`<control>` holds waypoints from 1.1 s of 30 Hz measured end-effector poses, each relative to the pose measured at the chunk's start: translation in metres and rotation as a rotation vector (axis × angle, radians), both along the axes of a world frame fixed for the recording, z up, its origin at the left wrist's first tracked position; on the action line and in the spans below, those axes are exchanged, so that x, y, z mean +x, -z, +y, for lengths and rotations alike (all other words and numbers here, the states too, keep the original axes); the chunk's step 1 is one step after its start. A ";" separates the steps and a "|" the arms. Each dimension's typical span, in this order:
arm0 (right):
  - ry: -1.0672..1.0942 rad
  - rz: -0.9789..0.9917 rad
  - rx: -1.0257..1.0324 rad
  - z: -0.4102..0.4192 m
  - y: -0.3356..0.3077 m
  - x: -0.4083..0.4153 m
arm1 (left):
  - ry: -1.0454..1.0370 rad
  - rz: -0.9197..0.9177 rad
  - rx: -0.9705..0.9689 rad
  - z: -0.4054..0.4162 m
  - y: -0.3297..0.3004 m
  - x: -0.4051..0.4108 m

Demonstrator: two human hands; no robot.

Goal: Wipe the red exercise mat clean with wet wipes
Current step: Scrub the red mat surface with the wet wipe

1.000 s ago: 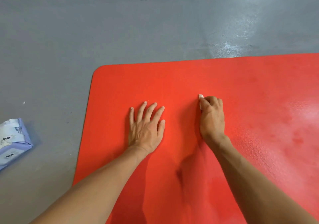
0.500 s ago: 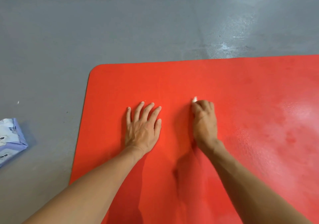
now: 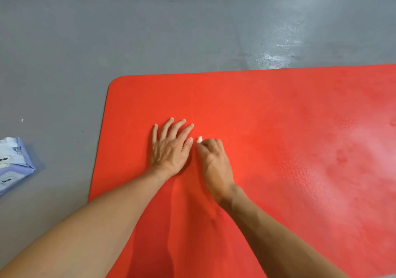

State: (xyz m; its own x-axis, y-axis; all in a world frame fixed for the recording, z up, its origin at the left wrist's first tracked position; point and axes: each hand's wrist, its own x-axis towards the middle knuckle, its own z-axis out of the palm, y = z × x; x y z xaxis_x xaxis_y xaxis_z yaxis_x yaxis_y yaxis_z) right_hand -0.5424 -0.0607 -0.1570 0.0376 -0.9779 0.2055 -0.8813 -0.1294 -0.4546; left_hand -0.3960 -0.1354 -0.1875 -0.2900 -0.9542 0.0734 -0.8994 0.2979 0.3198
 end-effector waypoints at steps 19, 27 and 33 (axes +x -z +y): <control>0.009 0.198 -0.047 -0.008 0.000 -0.081 | 0.115 -0.307 0.019 0.070 -0.010 0.018; 0.115 0.051 0.004 0.026 -0.004 -0.006 | 0.109 -0.285 0.021 0.070 -0.009 0.020; -0.067 0.255 -0.076 0.010 -0.002 -0.066 | 0.116 -0.361 0.070 0.070 -0.013 0.017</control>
State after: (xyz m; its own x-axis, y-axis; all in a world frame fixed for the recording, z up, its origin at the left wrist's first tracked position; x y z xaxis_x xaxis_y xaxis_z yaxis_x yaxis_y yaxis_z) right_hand -0.6083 -0.0502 -0.1551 0.1615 -0.9536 0.2542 -0.9543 -0.2165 -0.2059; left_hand -0.3788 -0.0658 -0.1745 -0.3920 -0.9125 -0.1171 -0.9193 0.3934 0.0122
